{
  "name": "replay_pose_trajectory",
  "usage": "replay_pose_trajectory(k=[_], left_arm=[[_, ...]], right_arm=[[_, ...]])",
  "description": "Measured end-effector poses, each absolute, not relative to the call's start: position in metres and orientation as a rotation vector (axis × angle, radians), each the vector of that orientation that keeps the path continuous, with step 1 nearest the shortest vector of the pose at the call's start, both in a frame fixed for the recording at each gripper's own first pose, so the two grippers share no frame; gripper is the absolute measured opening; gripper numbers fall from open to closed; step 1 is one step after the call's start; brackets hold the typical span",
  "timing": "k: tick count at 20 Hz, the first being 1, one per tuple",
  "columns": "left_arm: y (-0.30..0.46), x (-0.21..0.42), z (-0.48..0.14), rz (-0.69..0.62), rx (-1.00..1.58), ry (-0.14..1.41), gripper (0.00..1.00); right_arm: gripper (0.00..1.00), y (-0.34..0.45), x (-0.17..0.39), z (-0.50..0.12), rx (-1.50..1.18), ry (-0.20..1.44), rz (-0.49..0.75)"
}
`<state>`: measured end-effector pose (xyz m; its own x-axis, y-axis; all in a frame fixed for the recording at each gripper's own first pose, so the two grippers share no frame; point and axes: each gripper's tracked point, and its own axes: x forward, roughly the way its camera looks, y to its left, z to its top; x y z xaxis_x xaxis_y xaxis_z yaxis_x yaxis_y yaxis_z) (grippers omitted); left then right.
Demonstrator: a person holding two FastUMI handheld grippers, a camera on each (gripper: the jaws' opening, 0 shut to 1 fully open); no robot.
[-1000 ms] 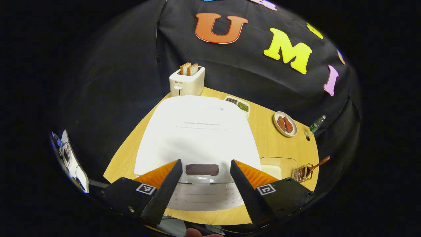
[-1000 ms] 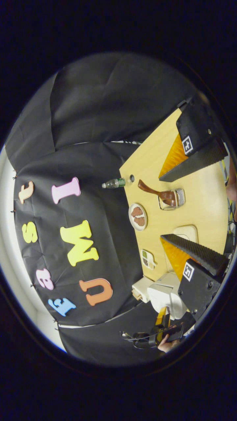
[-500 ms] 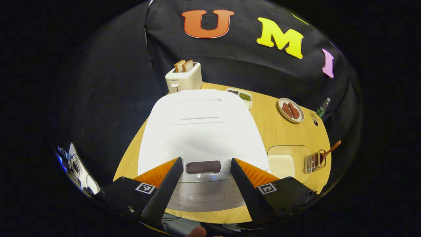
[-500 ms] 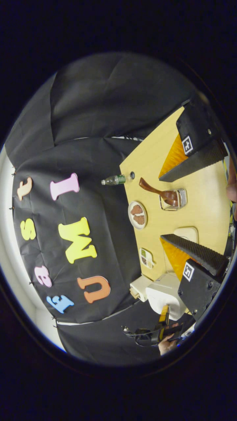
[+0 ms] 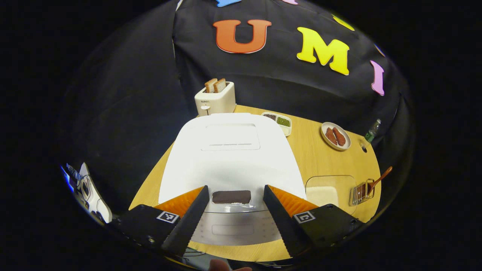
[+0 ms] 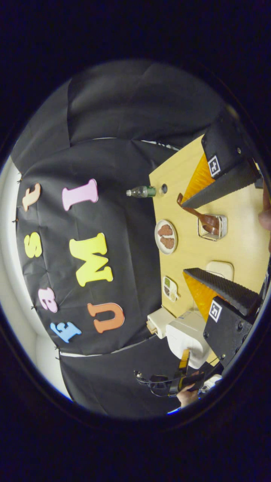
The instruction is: Close the left gripper, press the button to open the rice cooker; take a wooden spoon from the chopstick holder with the right hand, scoop a spoonful of rice and pour it into the rice cooker, then put the wooden spoon back into the chopstick holder.
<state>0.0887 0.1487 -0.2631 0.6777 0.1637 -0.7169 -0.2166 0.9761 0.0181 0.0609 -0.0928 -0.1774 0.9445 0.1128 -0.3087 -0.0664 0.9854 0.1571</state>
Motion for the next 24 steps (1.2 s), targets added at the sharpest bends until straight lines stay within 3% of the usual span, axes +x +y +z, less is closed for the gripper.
replay_pose_trajectory(k=[8, 16, 24], left_arm=[[0.123, 0.057, -0.155, 0.163, -0.085, 0.512, 0.94], [0.1, -0.03, -0.032, 0.029, -0.055, 0.183, 0.94], [0.07, -0.108, -0.014, -0.041, -0.047, 0.098, 0.94]], right_arm=[[1.0, -0.067, 0.047, -0.127, 0.1, 0.199, 0.098], [0.99, -0.001, -0.021, -0.077, 0.059, 0.088, 0.096], [0.99, 0.034, -0.09, -0.055, 0.06, 0.036, 0.095]])
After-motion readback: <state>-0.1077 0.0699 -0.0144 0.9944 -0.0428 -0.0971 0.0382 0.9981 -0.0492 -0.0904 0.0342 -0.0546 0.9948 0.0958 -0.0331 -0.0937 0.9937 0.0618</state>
